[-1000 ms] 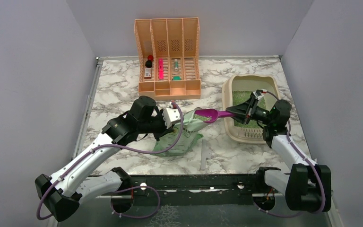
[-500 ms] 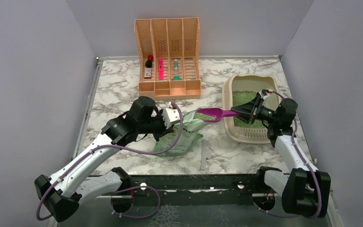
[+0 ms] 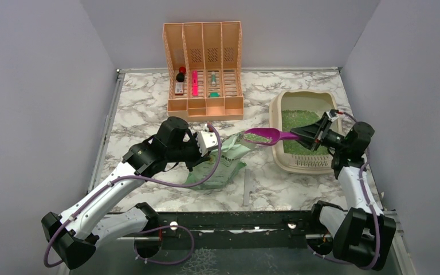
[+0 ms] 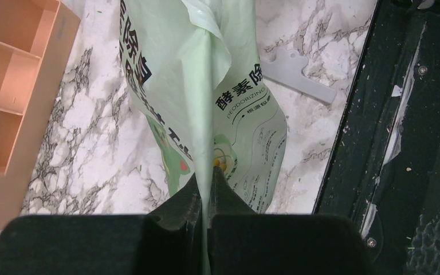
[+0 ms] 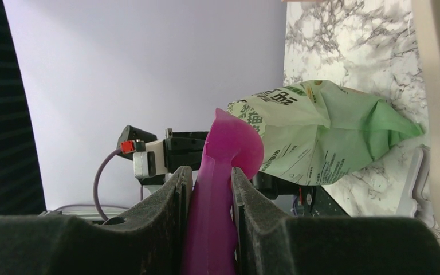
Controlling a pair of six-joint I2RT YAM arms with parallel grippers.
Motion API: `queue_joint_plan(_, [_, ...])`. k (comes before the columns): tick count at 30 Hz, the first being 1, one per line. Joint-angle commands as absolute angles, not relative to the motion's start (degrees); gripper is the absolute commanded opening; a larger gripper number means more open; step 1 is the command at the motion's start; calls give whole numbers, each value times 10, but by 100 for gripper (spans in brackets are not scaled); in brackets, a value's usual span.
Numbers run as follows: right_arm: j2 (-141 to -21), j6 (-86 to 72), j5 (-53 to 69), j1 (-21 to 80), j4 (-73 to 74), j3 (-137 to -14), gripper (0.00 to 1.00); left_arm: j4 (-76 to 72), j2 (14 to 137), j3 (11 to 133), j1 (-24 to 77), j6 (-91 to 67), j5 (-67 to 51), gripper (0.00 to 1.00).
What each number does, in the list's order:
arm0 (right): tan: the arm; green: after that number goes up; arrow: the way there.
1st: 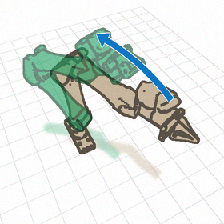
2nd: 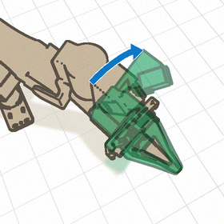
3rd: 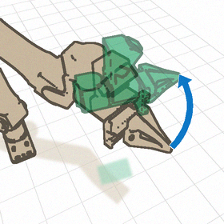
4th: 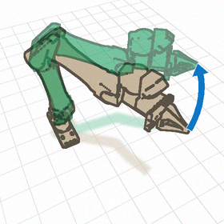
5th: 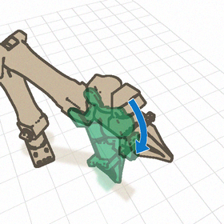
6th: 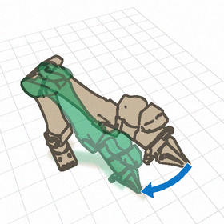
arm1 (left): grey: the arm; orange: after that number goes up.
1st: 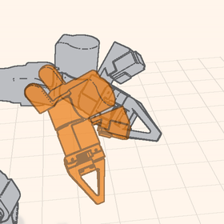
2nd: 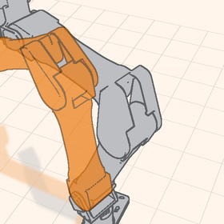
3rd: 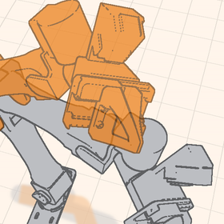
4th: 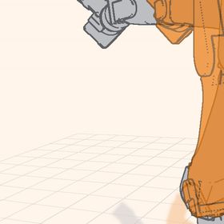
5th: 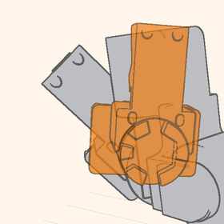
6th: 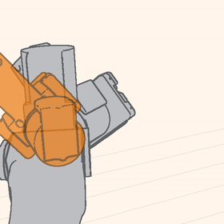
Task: Fill the litter box with clean litter
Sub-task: 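Scoop the cat litter from the cat litter bag, then pour the cat litter into the litter box.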
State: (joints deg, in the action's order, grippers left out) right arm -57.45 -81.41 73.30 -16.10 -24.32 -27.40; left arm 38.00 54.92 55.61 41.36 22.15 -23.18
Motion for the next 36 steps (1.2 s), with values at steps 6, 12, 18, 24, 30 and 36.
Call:
queue_joint_plan(6, [-568, -862, 797, -276, -294, -294, 1, 333, 527, 579, 417, 229, -262, 0])
queue_joint_plan(12, [-590, -861, 776, -379, -313, -314, 1, 336, 528, 581, 417, 235, -267, 0])
queue_joint_plan(18, [-592, -796, 653, -410, -255, -339, 1, 336, 526, 579, 417, 236, -266, 0])
queue_joint_plan(24, [-525, -714, 428, -411, -141, -341, 1, 336, 516, 573, 417, 231, -263, 0])
queue_joint_plan(30, [-525, -596, 365, -411, -18, -385, 1, 336, 510, 567, 417, 230, -263, 0])
queue_joint_plan(36, [-590, -404, 392, -410, 138, -493, 1, 335, 513, 564, 417, 232, -268, 0])
